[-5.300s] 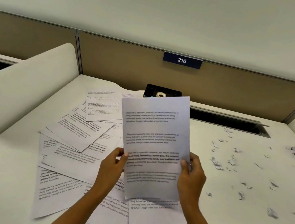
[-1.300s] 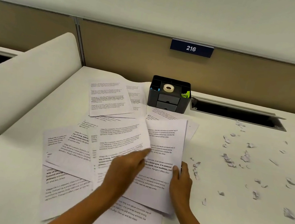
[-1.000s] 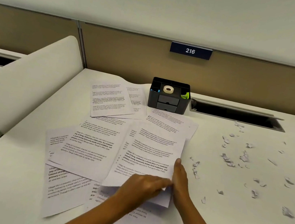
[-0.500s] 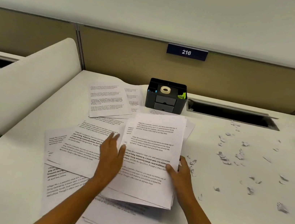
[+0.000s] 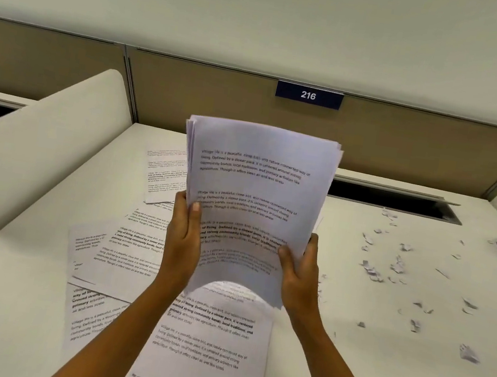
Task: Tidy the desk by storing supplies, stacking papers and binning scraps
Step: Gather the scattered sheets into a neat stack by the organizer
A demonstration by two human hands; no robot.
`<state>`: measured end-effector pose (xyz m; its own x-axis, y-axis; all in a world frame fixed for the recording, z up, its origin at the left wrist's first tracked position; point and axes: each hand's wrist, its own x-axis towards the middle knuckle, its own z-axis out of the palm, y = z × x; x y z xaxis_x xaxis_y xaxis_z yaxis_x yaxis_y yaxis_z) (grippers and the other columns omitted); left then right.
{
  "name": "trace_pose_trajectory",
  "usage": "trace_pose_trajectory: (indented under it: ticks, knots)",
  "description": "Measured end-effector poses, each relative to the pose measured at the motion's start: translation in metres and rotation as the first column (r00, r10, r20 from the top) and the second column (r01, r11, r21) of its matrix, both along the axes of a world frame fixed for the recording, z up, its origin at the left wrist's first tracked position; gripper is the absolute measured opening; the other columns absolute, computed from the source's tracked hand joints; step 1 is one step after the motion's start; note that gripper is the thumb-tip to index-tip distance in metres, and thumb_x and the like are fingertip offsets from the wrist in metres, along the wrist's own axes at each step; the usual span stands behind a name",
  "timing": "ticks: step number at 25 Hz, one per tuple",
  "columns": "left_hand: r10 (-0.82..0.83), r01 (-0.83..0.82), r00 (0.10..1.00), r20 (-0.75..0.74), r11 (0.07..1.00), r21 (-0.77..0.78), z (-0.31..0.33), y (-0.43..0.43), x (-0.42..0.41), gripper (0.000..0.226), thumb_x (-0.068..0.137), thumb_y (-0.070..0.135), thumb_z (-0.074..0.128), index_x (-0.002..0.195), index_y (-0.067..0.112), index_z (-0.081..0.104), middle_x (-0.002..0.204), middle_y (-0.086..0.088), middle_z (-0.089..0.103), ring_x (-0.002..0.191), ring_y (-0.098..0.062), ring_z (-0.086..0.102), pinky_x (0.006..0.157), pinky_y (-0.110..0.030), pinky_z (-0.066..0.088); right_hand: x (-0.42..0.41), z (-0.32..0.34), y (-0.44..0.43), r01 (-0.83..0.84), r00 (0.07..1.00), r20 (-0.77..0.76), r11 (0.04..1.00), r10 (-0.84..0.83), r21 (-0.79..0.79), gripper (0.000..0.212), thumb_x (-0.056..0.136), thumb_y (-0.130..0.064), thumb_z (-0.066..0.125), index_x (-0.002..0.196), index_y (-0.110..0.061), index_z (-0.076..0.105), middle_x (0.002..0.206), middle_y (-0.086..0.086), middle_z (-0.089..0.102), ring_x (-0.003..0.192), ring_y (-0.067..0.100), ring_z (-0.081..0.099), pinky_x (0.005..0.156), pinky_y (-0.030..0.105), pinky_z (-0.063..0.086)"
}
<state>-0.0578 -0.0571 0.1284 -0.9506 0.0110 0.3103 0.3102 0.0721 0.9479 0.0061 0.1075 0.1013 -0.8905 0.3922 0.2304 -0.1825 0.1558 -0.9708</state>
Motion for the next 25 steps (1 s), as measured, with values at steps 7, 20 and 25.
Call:
trace_pose_trajectory:
  ticks: [7, 20, 25]
  knots:
    - [0.05, -0.045, 0.99, -0.131, 0.998, 0.041, 0.017, -0.003, 0.001, 0.033, 0.093, 0.037, 0.036, 0.124, 0.025, 0.031, 0.1, 0.014, 0.058, 0.084, -0.004, 0.065, 0.058, -0.017, 0.053, -0.002, 0.016, -0.001, 0.038, 0.997, -0.072, 0.999, -0.036, 0.037, 0.036, 0.081, -0.034, 0.055, 0.112, -0.032, 0.039, 0.113, -0.007, 0.059, 0.099, 0.017, 0.064, 0.073, 0.03, 0.059]
    - [0.22, -0.172, 0.922, -0.32, 0.97, 0.171, 0.029, 0.002, 0.016, 0.035, 0.097, 0.018, 0.037, 0.129, 0.032, 0.03, 0.112, 0.004, 0.056, 0.094, -0.009, 0.061, 0.065, -0.012, 0.05, 0.007, 0.043, -0.012, 0.096, 0.982, -0.154, 0.989, -0.112, -0.109, 0.019, 0.092, -0.031, 0.048, 0.11, -0.033, 0.041, 0.103, -0.005, 0.06, 0.093, 0.021, 0.065, 0.068, 0.029, 0.059]
    - [0.227, -0.31, 0.805, -0.548, 0.949, -0.063, 0.024, -0.009, 0.012, 0.037, 0.095, 0.015, 0.043, 0.129, 0.029, 0.039, 0.128, -0.013, 0.042, 0.114, 0.003, 0.044, 0.08, -0.004, 0.045, 0.013, 0.052, -0.018, 0.125, 0.952, -0.289, 0.99, -0.103, 0.058, 0.056, 0.089, -0.039, 0.048, 0.132, -0.06, 0.017, 0.135, -0.002, 0.041, 0.117, 0.024, 0.053, 0.079, 0.04, 0.058]
